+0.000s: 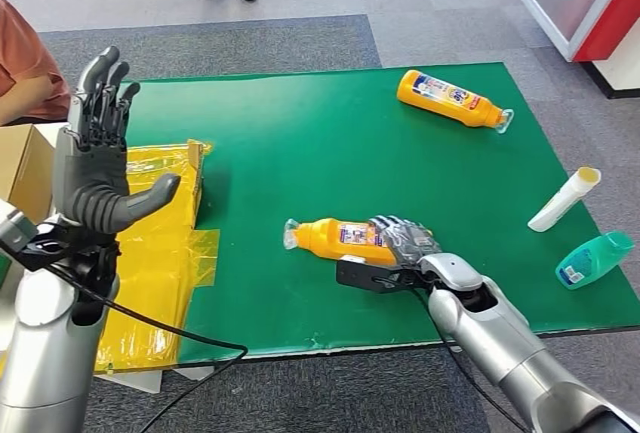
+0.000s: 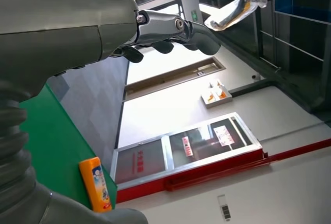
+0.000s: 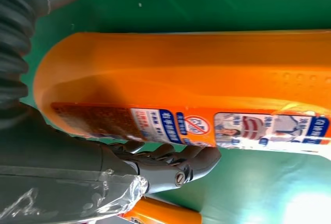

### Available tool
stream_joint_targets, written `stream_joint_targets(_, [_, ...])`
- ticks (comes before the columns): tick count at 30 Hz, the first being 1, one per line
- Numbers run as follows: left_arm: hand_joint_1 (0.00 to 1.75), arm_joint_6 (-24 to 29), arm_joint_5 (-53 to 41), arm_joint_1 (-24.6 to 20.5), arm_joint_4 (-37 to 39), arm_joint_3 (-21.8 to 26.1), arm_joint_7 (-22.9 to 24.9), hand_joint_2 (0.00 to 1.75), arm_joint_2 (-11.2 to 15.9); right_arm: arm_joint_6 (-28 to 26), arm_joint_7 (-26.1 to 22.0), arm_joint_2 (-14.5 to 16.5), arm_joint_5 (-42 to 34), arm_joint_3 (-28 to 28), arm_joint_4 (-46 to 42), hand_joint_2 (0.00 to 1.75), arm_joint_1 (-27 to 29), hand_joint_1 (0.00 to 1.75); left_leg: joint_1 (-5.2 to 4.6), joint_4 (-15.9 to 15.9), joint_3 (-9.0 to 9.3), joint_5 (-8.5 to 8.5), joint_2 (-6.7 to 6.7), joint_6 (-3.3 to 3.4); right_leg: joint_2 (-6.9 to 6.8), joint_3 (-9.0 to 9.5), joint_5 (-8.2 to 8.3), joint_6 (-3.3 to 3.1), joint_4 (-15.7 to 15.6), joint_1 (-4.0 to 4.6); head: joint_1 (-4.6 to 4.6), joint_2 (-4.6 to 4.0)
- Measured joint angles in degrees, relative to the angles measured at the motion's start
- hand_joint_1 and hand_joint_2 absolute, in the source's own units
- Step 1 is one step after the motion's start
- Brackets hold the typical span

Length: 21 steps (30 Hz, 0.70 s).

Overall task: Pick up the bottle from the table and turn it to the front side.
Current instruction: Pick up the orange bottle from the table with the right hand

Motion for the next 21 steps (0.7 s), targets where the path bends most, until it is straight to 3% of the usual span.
stream_joint_targets(13, [0.00,-0.1,0.7,-0.3,0.1,-2.3,1.5,1.75,-0.6,-3.6,1.8,5.0,2.3,0.6,11.5,1.75,-5.4,0.03,-0.01,0.0,0.00,-0.01,0.00,0.01,0.00,0.00,0.00,0.00,0.0,-0.01,0.01,0.00])
stream_joint_targets(17, [0.00,0.0,1.0,-0.7,0.1,-3.0,2.3,1.75,-1.0,-3.7,2.2,6.4,2.7,0.6,13.5,1.75,-6.6,1.75,0.00,0.0,0.00,0.00,0.00,0.00,0.00,0.00,0.00,0.00,0.0,0.00,0.00,0.00])
stream_joint_targets(21, [0.00,0.2,1.4,-0.8,0.1,-3.6,2.6,1.75,-1.0,-3.7,2.3,6.9,2.9,0.5,14.6,1.75,-6.9,1.75,0.00,0.0,0.00,0.00,0.00,0.00,0.00,0.01,0.00,0.00,0.0,0.00,0.00,0.00])
